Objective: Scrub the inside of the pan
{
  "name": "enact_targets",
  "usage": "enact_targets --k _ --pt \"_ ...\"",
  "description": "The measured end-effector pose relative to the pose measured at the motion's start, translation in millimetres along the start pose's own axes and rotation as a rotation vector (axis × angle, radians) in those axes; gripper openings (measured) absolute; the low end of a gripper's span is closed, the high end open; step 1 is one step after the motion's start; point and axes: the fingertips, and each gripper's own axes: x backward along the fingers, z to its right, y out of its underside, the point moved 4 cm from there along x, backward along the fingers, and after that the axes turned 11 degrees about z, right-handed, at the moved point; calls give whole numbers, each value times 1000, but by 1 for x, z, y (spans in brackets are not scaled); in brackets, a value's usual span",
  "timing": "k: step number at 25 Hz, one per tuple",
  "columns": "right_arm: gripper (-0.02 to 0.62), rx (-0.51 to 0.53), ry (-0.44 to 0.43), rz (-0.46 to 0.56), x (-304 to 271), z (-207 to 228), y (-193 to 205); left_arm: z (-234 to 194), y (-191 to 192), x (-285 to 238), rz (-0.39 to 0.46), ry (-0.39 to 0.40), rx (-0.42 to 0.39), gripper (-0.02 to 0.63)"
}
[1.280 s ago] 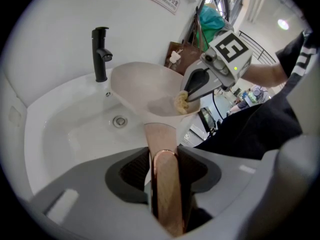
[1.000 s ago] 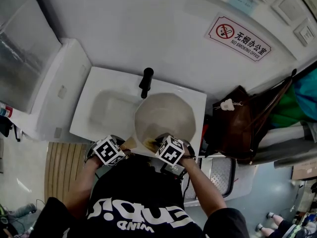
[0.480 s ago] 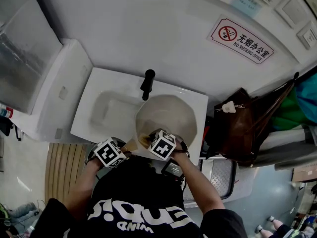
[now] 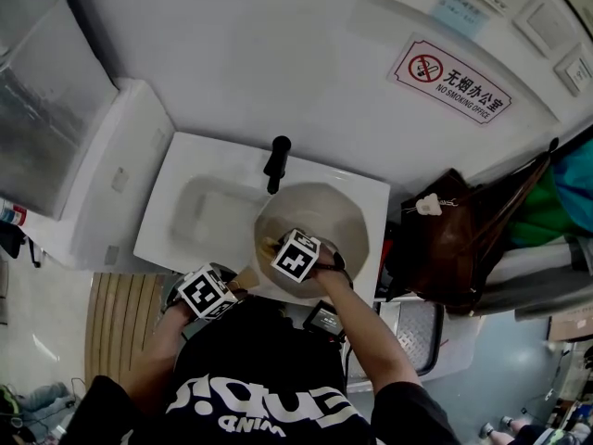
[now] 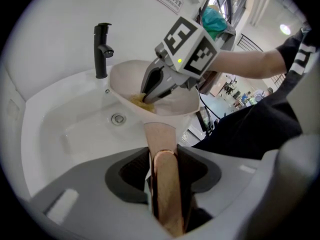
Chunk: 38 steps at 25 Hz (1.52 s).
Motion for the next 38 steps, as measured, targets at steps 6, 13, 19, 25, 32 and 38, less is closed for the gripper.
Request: enact_targets --k 6,13,19,25,32,38 --pt "38 -4 88 -7 -7 26 -4 0 0 0 10 8 7 169" --pt "38 10 205 -38 -12 62 -7 -1 1 0 2 12 9 169" --pt "38 17 244 -72 -13 87 -7 0 2 0 -1 17 16 169" --pt "38 7 280 -117 -3 115 5 -1 2 0 0 24 22 169" --pt "38 -14 339 -196 25 152 37 -1 2 1 5 34 26 169" --pt "38 -23 339 -225 45 158 54 -1 2 1 9 41 28 169"
